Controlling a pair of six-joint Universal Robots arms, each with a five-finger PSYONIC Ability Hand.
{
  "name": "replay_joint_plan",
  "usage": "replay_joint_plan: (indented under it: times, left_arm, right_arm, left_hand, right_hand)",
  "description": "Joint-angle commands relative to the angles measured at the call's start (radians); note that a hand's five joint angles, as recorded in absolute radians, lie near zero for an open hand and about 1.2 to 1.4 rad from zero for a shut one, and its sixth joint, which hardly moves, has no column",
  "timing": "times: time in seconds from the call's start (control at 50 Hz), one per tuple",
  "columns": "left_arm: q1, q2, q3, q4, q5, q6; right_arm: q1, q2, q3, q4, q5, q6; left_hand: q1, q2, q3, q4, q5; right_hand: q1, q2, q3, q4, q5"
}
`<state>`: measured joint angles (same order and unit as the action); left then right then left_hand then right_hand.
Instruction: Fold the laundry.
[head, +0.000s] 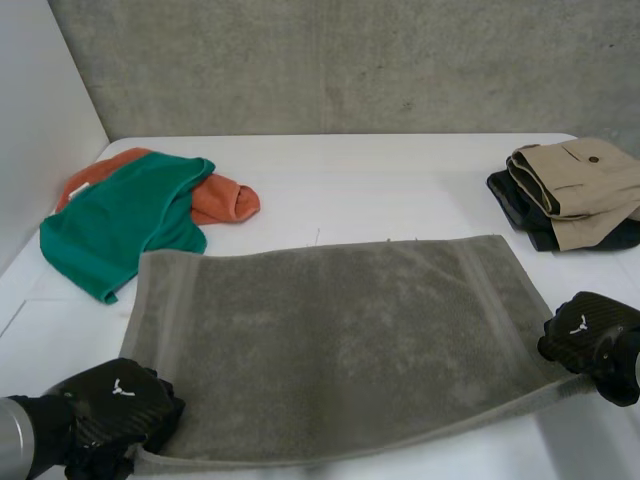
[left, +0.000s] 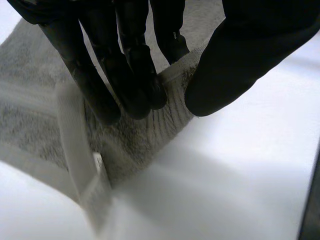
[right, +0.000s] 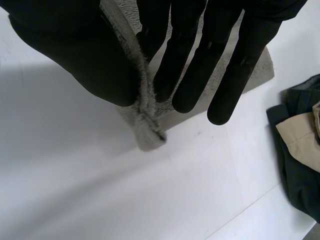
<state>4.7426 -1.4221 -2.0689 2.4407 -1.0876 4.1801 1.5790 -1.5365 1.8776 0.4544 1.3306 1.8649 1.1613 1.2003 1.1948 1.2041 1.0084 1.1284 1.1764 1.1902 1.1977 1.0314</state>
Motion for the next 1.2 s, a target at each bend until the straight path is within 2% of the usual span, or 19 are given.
replay_joint_plan:
  times: [0.02, 0.12, 0.22, 0.3, 0.44, 0.64, 0.66, 0.68, 0.7, 0.72, 0.74, 0.76, 0.82, 0.9, 0.92, 0.96, 1.04, 1.1, 1.2]
  left_arm:
    - [-0.021, -0.086, 0.091, 0.136, 0.014, 0.029]
    - [-0.114, -0.252, 0.211, 0.320, -0.037, -0.029]
    - [-0.159, -0.385, 0.318, 0.457, -0.116, -0.095]
    - [-0.193, -0.484, 0.409, 0.572, -0.176, -0.138]
    - [-0.245, -0.636, 0.564, 0.769, -0.238, -0.164]
    - [-0.296, -0.822, 0.746, 0.902, -0.299, -0.166]
    - [-0.296, -0.831, 0.756, 0.908, -0.304, -0.169]
    - [-0.299, -0.845, 0.769, 0.906, -0.310, -0.172]
    - [-0.299, -0.848, 0.773, 0.905, -0.310, -0.173]
    - [-0.300, -0.848, 0.773, 0.902, -0.311, -0.176]
    - [-0.303, -0.844, 0.770, 0.896, -0.311, -0.184]
    - [-0.305, -0.834, 0.765, 0.890, -0.311, -0.193]
    - [-0.314, -0.770, 0.716, 0.874, -0.310, -0.238]
    - [-0.311, -0.640, 0.611, 0.877, -0.307, -0.316]
    - [-0.309, -0.614, 0.586, 0.883, -0.302, -0.336]
    - [-0.302, -0.565, 0.537, 0.899, -0.293, -0.366]
    - [-0.265, -0.447, 0.393, 0.952, -0.241, -0.432]
    - [-0.243, -0.397, 0.316, 0.986, -0.198, -0.460]
    - [-0.224, -0.365, 0.243, 1.018, -0.147, -0.489]
  right_arm:
    - [0.001, 0.099, -0.047, -0.095, -0.005, 0.060]
    - [0.071, 0.205, -0.130, -0.196, 0.064, 0.172]
    - [0.139, 0.311, -0.225, -0.414, 0.116, 0.359]
    - [0.179, 0.393, -0.285, -0.567, 0.137, 0.427]
    - [0.230, 0.556, -0.414, -0.718, 0.206, 0.415]
    - [0.260, 0.812, -0.681, -0.812, 0.303, 0.382]
    - [0.260, 0.823, -0.695, -0.821, 0.312, 0.381]
    - [0.262, 0.832, -0.707, -0.827, 0.320, 0.382]
    - [0.271, 0.846, -0.721, -0.842, 0.350, 0.382]
    - [0.276, 0.845, -0.722, -0.844, 0.361, 0.385]
    - [0.277, 0.840, -0.719, -0.849, 0.369, 0.392]
    - [0.280, 0.820, -0.701, -0.856, 0.375, 0.414]
    - [0.279, 0.751, -0.651, -0.856, 0.349, 0.473]
    - [0.256, 0.583, -0.533, -0.818, 0.263, 0.583]
    - [0.237, 0.514, -0.485, -0.786, 0.210, 0.629]
    - [0.216, 0.454, -0.442, -0.749, 0.167, 0.663]
    - [0.127, 0.311, -0.335, -0.570, 0.032, 0.729]
    - [0.060, 0.274, -0.283, -0.460, -0.037, 0.734]
    - [-0.013, 0.288, -0.207, -0.399, -0.090, 0.711]
  left_hand:
    - [0.235, 0.196, 0.201, 0.192, 0.213]
    - [0.235, 0.196, 0.201, 0.192, 0.213]
    - [0.235, 0.196, 0.201, 0.192, 0.213]
    - [0.235, 0.196, 0.201, 0.192, 0.213]
    - [0.235, 0.196, 0.201, 0.192, 0.213]
    - [0.235, 0.196, 0.201, 0.192, 0.213]
    - [0.235, 0.196, 0.201, 0.192, 0.213]
    - [-0.116, -0.155, -0.150, -0.159, -0.138]
    - [-0.341, -0.380, -0.374, -0.384, -0.362]
    - [-0.750, -0.789, -0.783, -0.793, -0.772]
    - [-0.987, -1.026, -1.020, -1.030, -1.008]
    - [-0.987, -1.026, -1.020, -1.030, -1.008]
    - [-0.987, -1.026, -1.020, -1.030, -1.008]
    - [-0.987, -1.026, -1.020, -1.030, -1.008]
    - [-0.987, -1.026, -1.020, -1.030, -1.008]
    - [-0.987, -1.026, -1.020, -1.030, -1.008]
    - [-0.987, -1.026, -1.020, -1.030, -1.008]
    - [-0.987, -1.026, -1.020, -1.030, -1.008]
    - [-0.987, -1.026, -1.020, -1.030, -1.008]
  right_hand:
    - [0.268, 0.220, 0.206, 0.199, 0.190]
    - [0.268, 0.220, 0.206, 0.199, 0.190]
    - [0.268, 0.220, 0.206, 0.199, 0.190]
    - [0.268, 0.220, 0.206, 0.199, 0.190]
    - [0.268, 0.220, 0.206, 0.199, 0.190]
    - [0.268, 0.220, 0.206, 0.199, 0.190]
    - [0.064, 0.016, 0.002, -0.005, -0.014]
    - [-0.264, -0.312, -0.325, -0.333, -0.341]
    - [-0.954, -1.002, -1.016, -1.023, -1.031]
    - [-0.954, -1.002, -1.016, -1.023, -1.031]
    - [-0.954, -1.002, -1.016, -1.023, -1.031]
    - [-0.954, -1.002, -1.016, -1.023, -1.031]
    - [-0.954, -1.002, -1.016, -1.023, -1.031]
    - [-0.954, -1.002, -1.016, -1.023, -1.031]
    - [-0.954, -1.002, -1.016, -1.023, -1.031]
    - [-0.954, -1.002, -1.016, -1.023, -1.031]
    - [-0.905, -0.953, -0.967, -0.974, -0.982]
    - [-0.679, -0.727, -0.741, -0.748, -0.756]
    - [-0.573, -0.621, -0.634, -0.642, -0.650]
